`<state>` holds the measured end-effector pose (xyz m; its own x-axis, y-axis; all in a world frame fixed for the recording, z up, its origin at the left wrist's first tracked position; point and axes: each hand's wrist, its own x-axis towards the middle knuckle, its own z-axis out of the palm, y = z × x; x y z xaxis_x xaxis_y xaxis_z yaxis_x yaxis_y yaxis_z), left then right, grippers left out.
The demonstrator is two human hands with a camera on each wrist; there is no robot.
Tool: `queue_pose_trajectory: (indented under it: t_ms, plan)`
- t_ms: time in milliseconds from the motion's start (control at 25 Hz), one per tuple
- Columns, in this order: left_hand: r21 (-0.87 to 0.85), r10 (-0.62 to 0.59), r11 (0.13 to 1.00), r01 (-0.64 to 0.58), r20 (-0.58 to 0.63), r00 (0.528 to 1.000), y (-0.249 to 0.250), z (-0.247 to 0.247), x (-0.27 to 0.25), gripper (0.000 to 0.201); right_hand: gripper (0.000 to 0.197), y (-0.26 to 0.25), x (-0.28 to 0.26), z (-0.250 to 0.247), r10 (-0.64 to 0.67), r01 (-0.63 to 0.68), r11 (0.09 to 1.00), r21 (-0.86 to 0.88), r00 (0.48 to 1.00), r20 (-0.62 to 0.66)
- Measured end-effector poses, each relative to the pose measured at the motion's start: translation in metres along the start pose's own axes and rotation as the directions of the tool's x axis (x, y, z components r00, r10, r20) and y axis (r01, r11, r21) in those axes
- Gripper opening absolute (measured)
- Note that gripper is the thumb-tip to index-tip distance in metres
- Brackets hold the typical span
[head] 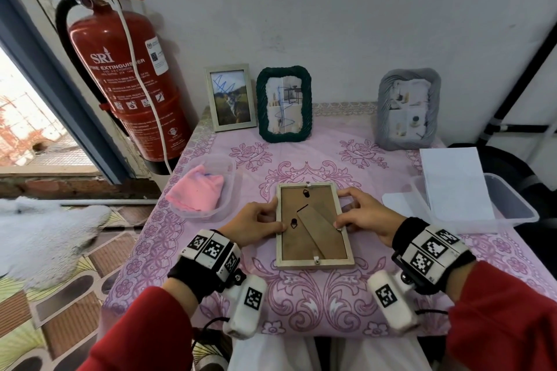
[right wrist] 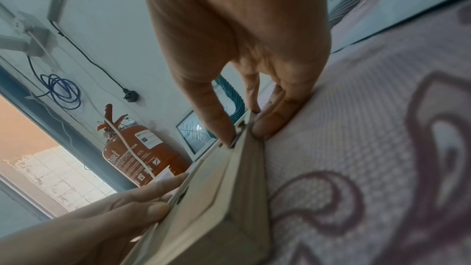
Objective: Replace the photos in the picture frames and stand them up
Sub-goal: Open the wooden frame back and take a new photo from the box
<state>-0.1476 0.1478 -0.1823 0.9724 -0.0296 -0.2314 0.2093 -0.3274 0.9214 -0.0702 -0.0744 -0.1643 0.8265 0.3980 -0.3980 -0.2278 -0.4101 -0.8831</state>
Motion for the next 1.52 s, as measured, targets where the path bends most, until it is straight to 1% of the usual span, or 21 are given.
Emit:
queue_pose_trajectory:
  t_ms: [160, 280, 360, 520, 600, 680, 720, 760, 800, 840, 880, 920, 960, 1000, 1080, 1120, 1160, 1200, 1280, 1440, 1520]
  plan:
    - [0.052, -0.003, 0.999, 0.003, 0.001, 1.000, 0.000, -0.002, 0.000, 0.040, 0.062, 0.000, -0.003, -0.007, -0.022, 0.022, 1.000, 0.000, 0.998, 0.051]
    - [0.056, -0.016, 0.998, 0.014, 0.022, 1.000, -0.001, -0.002, 0.000, 0.037, 0.063, -0.001, -0.005, -0.007, -0.030, 0.031, 1.000, 0.000, 0.997, 0.072]
    - [0.057, -0.022, 0.998, 0.021, 0.009, 1.000, -0.002, -0.002, 0.000, 0.043, 0.063, -0.001, -0.006, -0.007, -0.032, 0.033, 0.999, -0.003, 0.997, 0.075]
    - [0.126, 0.007, 0.992, -0.003, -0.030, 1.000, -0.002, -0.002, 0.000, 0.051, 0.064, 0.001, -0.006, -0.007, -0.038, 0.038, 0.999, 0.009, 0.997, 0.066]
    - [0.108, -0.002, 0.994, 0.004, -0.014, 1.000, 0.001, -0.003, -0.002, 0.055, 0.064, 0.000, -0.004, -0.008, -0.041, 0.042, 0.999, -0.018, 0.996, 0.074]
    - [0.101, -0.004, 0.995, 0.002, 0.021, 1.000, 0.007, -0.003, -0.006, 0.049, 0.059, -0.001, -0.003, -0.010, -0.031, 0.036, 0.998, -0.047, 0.993, 0.112]
    - [0.172, 0.009, 0.985, -0.013, 0.025, 1.000, 0.010, -0.003, -0.007, 0.044, 0.054, -0.003, -0.002, -0.012, -0.022, 0.031, 0.997, -0.065, 0.991, 0.130]
    - [0.306, 0.031, 0.951, -0.032, 0.009, 0.999, 0.014, -0.004, -0.007, 0.044, 0.049, -0.006, -0.001, -0.014, -0.017, 0.029, 0.995, -0.091, 0.991, 0.131]
    - [0.454, 0.062, 0.890, -0.046, -0.021, 0.998, 0.016, -0.005, -0.008, 0.049, 0.045, -0.009, 0.001, -0.017, -0.026, 0.040, 0.990, -0.139, 0.994, 0.103]
    - [0.556, 0.112, 0.828, -0.069, -0.044, 0.993, 0.019, -0.006, -0.009, 0.055, 0.041, -0.012, 0.005, -0.018, -0.059, 0.068, 0.975, -0.211, 0.997, 0.046]
    - [0.596, 0.179, 0.794, -0.124, -0.033, 0.983, 0.025, -0.005, -0.013, 0.057, 0.039, -0.017, 0.009, -0.020, -0.126, 0.115, 0.946, -0.302, 0.992, -0.017]
    - [0.590, 0.254, 0.778, -0.216, 0.020, 0.967, 0.030, -0.002, -0.016, 0.056, 0.037, -0.022, 0.014, -0.020, -0.207, 0.169, 0.903, -0.395, 0.977, -0.054]
    - [0.566, 0.313, 0.760, -0.320, 0.112, 0.943, 0.034, 0.001, -0.019, 0.055, 0.035, -0.027, 0.018, -0.019, -0.280, 0.218, 0.851, -0.477, 0.958, -0.062]
    - [0.542, 0.340, 0.736, -0.407, 0.224, 0.913, 0.037, 0.006, -0.023, 0.056, 0.032, -0.033, 0.023, -0.017, -0.336, 0.258, 0.799, -0.543, 0.941, -0.048]
    - [0.564, 0.291, 0.664, -0.492, 0.411, 0.864, 0.036, 0.015, -0.027, 0.061, 0.030, -0.044, 0.034, -0.011, -0.399, 0.309, 0.709, -0.634, 0.917, 0.001]
    - [0.605, 0.260, 0.614, -0.507, 0.452, 0.853, 0.034, 0.019, -0.028, 0.060, 0.030, -0.047, 0.038, -0.008, -0.405, 0.320, 0.679, -0.661, 0.914, 0.027]
    - [0.639, 0.250, 0.573, -0.513, 0.460, 0.852, 0.031, 0.020, -0.029, 0.058, 0.030, -0.051, 0.043, -0.005, -0.392, 0.324, 0.657, -0.680, 0.918, 0.059]
    - [0.652, 0.258, 0.559, -0.513, 0.451, 0.854, 0.030, 0.021, -0.030, 0.053, 0.031, -0.052, 0.046, -0.002, -0.368, 0.322, 0.639, -0.699, 0.926, 0.091]
    - [0.641, 0.270, 0.580, -0.503, 0.432, 0.861, 0.028, 0.019, -0.030, 0.047, 0.031, -0.054, 0.052, 0.003, -0.333, 0.306, 0.597, -0.741, 0.936, 0.119]
    - [0.628, 0.266, 0.617, -0.474, 0.400, 0.877, 0.027, 0.019, -0.030, 0.039, 0.037, -0.054, 0.056, 0.008, -0.359, 0.277, 0.527, -0.804, 0.929, 0.085]
    - [0.619, 0.272, 0.627, -0.473, 0.396, 0.877, 0.026, 0.020, -0.030, 0.035, 0.036, -0.054, 0.057, 0.008, -0.371, 0.274, 0.491, -0.827, 0.925, 0.086]
